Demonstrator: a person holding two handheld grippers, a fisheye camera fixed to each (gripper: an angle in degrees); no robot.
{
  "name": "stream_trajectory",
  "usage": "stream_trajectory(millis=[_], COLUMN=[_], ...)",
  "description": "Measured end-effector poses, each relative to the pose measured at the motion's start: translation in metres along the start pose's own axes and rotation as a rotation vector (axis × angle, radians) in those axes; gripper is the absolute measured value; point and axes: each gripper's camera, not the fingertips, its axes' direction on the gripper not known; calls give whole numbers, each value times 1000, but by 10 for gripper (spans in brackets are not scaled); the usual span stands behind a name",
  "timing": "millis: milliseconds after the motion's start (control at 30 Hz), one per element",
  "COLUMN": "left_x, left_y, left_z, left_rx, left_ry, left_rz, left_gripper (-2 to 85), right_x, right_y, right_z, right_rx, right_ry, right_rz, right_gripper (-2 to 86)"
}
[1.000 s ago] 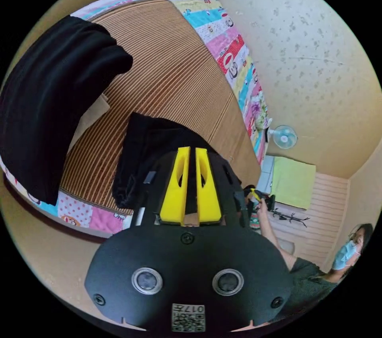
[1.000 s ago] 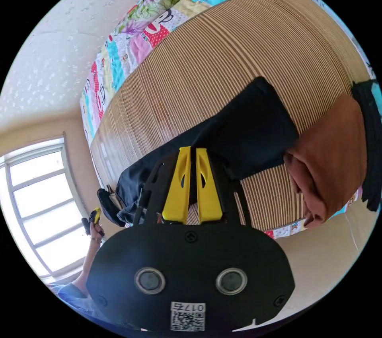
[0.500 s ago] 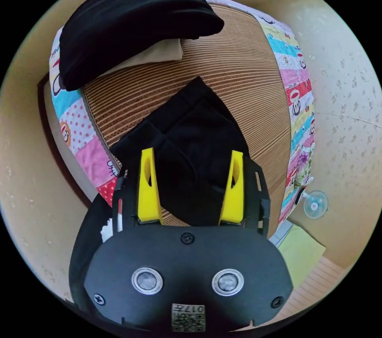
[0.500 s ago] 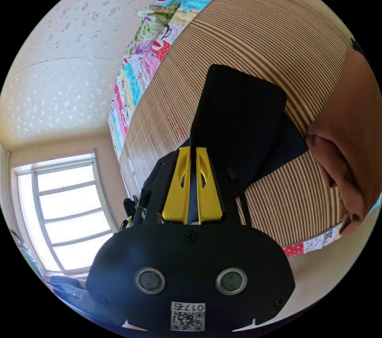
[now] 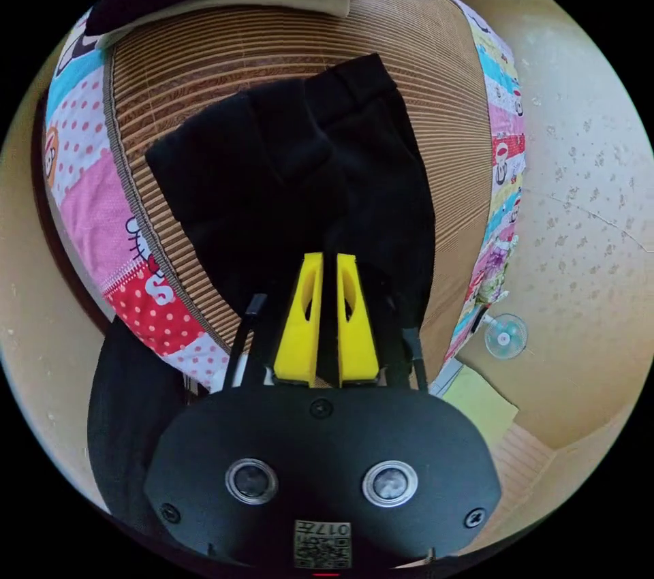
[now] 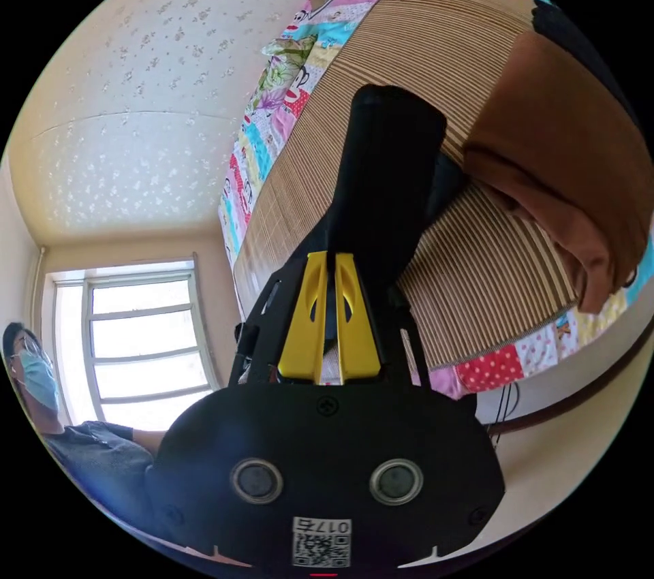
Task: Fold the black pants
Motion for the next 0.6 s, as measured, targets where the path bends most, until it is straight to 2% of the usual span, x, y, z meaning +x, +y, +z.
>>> stream_trajectory(millis=[67, 167, 300, 433, 533, 600], left_x=[-13, -15, 24, 93, 114, 116], left_y=[7, 23, 15, -44, -75, -79], left_z=[-18, -68, -115, -87, -72, -76], left_rx=[-4, 45, 120, 160, 217, 252], left_ry=[73, 83, 118, 182, 211, 157], left_rz=[83, 213, 351, 458, 436, 452], left_gripper=[33, 34, 36, 54, 70, 83], right_x=[3, -4, -46, -83, -89, -93], right_y=[17, 28, -9, -101, -159, -174], right_z=[-15, -32, -16, 39, 75, 84], right_rx=[12, 40, -23, -33, -32, -35], right_ry=[40, 58, 111, 193, 230, 262], right_rz=[21, 21, -88, -127, -62, -33], right_gripper=[22, 22, 22, 32, 36, 28])
